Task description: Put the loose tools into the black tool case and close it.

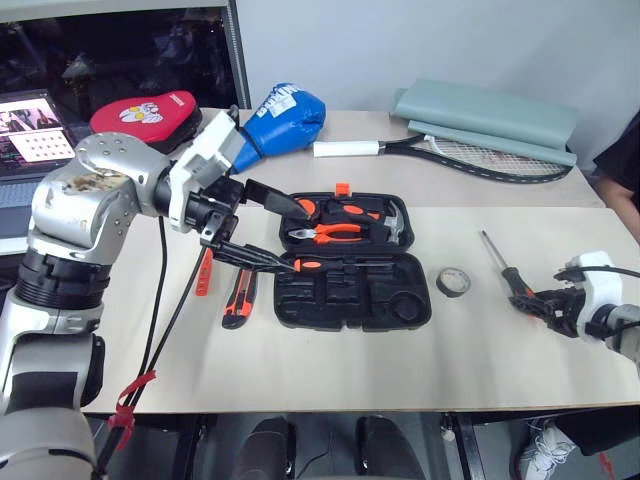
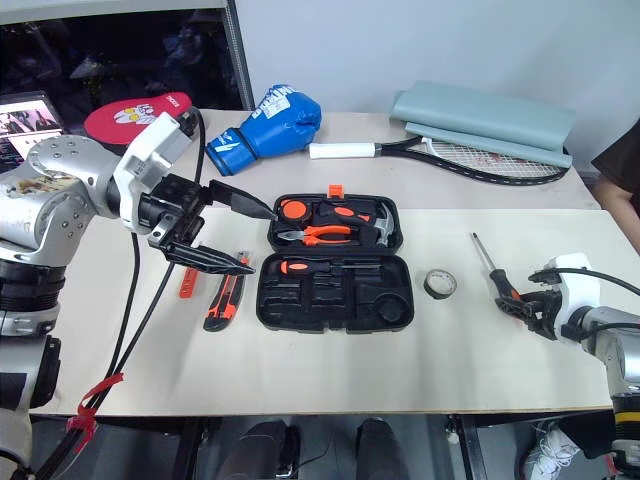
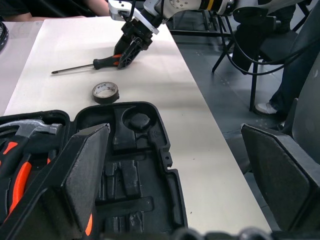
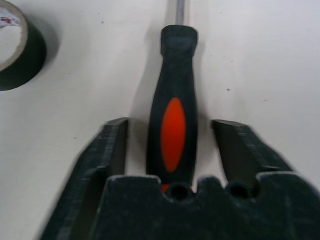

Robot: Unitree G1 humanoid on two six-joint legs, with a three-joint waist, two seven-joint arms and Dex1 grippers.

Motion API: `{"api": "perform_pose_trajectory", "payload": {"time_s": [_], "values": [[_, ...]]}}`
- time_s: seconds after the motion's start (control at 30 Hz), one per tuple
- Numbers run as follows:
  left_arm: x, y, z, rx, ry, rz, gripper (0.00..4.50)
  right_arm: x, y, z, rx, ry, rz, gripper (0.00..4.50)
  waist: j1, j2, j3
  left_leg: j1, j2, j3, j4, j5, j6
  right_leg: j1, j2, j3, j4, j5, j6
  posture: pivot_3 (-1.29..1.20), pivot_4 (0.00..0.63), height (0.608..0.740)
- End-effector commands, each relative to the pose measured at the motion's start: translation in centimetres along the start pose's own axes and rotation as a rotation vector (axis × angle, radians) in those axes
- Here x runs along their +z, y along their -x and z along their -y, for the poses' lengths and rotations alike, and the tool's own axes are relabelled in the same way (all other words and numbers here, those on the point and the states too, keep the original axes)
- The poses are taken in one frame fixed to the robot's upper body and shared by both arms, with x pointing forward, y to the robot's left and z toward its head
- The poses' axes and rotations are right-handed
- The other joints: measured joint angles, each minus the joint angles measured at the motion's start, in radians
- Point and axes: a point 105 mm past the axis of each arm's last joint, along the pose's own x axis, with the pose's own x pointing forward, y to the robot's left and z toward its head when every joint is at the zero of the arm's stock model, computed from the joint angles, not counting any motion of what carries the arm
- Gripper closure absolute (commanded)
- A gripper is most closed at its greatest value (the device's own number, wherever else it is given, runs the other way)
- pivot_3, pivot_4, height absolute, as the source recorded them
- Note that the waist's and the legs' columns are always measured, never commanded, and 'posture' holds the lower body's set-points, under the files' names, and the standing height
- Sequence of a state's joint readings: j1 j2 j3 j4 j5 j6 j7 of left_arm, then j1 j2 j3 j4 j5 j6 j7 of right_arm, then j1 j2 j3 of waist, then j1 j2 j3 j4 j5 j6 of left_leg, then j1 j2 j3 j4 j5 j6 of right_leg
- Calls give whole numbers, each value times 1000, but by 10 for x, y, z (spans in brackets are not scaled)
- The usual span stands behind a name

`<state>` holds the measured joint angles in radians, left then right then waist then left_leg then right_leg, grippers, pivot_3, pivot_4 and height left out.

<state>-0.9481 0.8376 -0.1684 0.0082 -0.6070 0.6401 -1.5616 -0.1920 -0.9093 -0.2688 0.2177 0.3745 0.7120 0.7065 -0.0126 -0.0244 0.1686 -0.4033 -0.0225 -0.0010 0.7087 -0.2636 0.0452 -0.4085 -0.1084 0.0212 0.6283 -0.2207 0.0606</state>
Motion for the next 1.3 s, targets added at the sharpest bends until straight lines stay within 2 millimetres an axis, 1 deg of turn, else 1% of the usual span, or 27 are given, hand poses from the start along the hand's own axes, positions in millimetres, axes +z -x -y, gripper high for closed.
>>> {"api": "perform_pose_trajectory", "payload": {"time_s": [0.03,0.1,0.2,0.27,0.37,0.43,0.5,0.6,0.67,0.77,0.9,1.0,1.17,1.23,1.3], "values": [[17,3,2,7,-70,19,0,21,14,9,-34,26,89,3467,1,0,0,0,0,0,0,0,0,0,0,0,0,0,0,0,150,737],[16,3,2,10,-84,8,0,34,27,11,-23,30,134,3483,1,0,0,0,0,0,0,0,0,0,0,0,0,0,0,0,150,737],[15,5,3,10,-83,0,0,61,41,-2,62,87,210,3483,0,2,1,0,0,0,0,0,0,0,0,0,0,0,0,0,150,737],[12,7,4,9,-80,-13,0,84,49,-24,168,189,255,3483,-6,2,1,0,0,0,0,0,0,0,0,0,0,0,0,0,150,737],[5,8,6,-3,-65,-41,0,113,54,-69,367,383,281,3483,-15,3,2,1,1,1,0,0,0,0,1,1,1,0,0,0,150,737],[2,10,6,-4,-59,-58,0,127,50,-93,452,501,282,3483,-22,3,2,2,2,1,-1,0,0,0,2,1,1,0,-1,0,150,737],[-1,11,4,3,-59,-75,0,135,41,-114,515,621,262,3483,-25,3,2,4,2,1,-2,0,-1,0,2,1,0,0,-1,0,150,737],[-7,15,3,15,-59,-112,0,137,23,-138,594,802,212,3483,-24,2,2,3,2,1,-3,1,-1,-1,2,1,0,1,-1,0,150,737],[-12,18,4,20,-50,-138,0,131,10,-146,630,925,160,3483,-20,2,2,0,2,1,-3,1,-1,-4,2,1,0,1,-1,0,150,737],[-15,21,6,27,-45,-152,0,120,-5,-152,682,1037,107,3483,-7,2,3,-10,-1,2,-3,1,-2,-16,0,2,3,1,-1,0,150,737],[-13,23,8,37,-46,-151,0,121,-21,-154,682,1055,101,3483,-3,3,3,-13,-1,2,-3,1,-2,-19,0,2,3,1,-1,0,150,737],[-14,24,10,38,-45,-152,0,120,-25,-156,701,1053,99,3483,-3,3,3,-13,-1,2,-5,1,-2,-18,0,1,3,1,-1,0,150,737],[-15,23,12,42,-47,-153,0,109,-27,-164,750,1088,94,3483,-3,3,3,-13,-1,1,-5,1,-2,-18,1,0,3,1,-1,0,150,737],[-15,23,12,46,-48,-152,0,110,-24,-168,762,1085,108,3483,-3,3,3,-13,-1,1,-5,1,-2,-17,1,0,3,1,-1,0,150,737],[-15,23,12,48,-50,-151,0,117,-20,-171,758,1072,137,3483,-3,3,3,-12,-1,2,-5,1,-2,-17,1,0,3,1,-1,0,150,737]]}}
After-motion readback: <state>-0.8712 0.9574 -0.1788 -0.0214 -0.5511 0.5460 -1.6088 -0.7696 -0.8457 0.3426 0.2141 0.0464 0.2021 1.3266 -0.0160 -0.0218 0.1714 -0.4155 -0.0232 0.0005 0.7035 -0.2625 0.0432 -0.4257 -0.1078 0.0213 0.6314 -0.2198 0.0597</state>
